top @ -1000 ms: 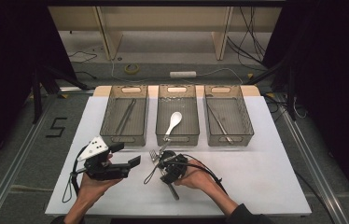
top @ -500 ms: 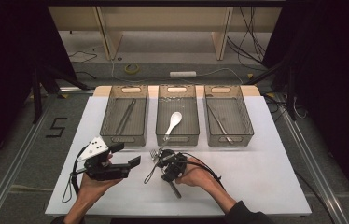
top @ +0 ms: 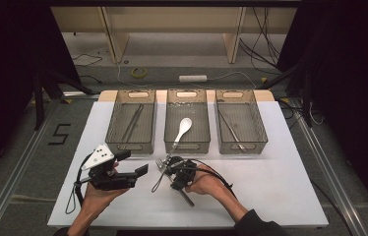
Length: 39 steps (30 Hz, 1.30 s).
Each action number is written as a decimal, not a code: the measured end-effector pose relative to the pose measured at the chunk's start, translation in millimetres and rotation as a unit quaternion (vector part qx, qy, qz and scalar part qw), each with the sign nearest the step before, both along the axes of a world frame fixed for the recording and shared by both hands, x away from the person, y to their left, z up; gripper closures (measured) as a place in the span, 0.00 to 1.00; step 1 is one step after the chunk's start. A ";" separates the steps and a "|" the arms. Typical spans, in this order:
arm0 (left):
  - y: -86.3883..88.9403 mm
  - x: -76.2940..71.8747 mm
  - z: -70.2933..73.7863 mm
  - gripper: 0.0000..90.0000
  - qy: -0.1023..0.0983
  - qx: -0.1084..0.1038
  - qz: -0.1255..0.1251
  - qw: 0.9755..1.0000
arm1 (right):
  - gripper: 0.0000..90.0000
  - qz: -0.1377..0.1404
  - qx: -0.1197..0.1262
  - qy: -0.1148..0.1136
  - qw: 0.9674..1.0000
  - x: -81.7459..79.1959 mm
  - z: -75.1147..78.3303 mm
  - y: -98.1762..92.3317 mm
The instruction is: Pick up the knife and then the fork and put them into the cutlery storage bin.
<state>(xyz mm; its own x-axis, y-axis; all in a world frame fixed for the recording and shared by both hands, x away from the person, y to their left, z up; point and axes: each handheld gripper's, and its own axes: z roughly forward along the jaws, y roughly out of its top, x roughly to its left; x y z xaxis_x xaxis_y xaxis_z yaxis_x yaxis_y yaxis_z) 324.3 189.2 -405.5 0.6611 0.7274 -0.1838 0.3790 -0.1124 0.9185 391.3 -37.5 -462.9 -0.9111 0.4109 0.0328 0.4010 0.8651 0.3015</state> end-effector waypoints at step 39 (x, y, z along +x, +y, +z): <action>0.2 0.2 -0.1 0.17 0.000 -0.003 0.002 1.000 | 0.95 -0.020 0.067 -0.028 0.997 10.7 35.1 -39.8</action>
